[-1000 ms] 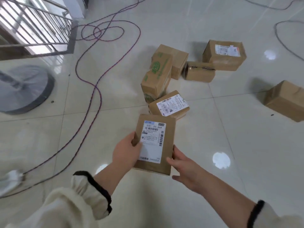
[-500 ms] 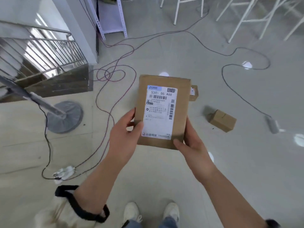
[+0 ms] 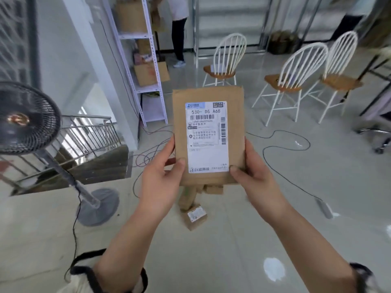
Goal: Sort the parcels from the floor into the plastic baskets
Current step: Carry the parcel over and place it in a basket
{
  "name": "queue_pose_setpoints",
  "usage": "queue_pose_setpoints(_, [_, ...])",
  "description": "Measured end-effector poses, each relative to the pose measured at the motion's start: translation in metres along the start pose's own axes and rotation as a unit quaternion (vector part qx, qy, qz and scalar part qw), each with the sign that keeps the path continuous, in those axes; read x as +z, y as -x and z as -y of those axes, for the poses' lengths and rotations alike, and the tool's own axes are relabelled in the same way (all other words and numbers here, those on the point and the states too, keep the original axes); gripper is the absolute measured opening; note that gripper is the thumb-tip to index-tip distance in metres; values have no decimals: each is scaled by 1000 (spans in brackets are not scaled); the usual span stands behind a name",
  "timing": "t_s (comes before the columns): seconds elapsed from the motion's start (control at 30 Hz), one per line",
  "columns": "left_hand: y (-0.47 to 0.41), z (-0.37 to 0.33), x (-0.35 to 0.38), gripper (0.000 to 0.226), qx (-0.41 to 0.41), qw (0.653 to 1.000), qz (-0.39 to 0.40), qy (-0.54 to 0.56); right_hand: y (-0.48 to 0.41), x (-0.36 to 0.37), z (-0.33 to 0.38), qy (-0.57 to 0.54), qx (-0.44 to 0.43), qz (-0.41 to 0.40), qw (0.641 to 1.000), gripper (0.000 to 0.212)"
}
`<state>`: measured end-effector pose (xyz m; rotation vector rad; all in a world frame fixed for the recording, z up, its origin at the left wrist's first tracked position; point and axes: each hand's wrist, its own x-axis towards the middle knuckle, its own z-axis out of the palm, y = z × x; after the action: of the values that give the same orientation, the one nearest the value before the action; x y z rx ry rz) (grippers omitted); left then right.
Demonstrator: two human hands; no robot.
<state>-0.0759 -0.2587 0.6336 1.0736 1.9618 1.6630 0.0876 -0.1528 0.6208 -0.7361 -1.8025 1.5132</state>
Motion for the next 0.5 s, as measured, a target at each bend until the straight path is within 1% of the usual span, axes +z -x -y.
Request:
queue_pose_setpoints(0.07, [3,-15,5,53,14,1000,4,3,6,-6,11,11,-19,-7,1000,72])
queue_pose_setpoints(0.17, [1,-32,11,51,24,1000,16,7,13,-16,28,28,-26,-19,999,71])
queue_pose_setpoints(0.3, [-16,-66,21,50,76,995,68,9,23,-40,60,50,-45,-58,996,68])
queue_pose_setpoints(0.5, [-24,-107,52,52,159,967,197,36,69,-64,93,47,-24,-222,974,70])
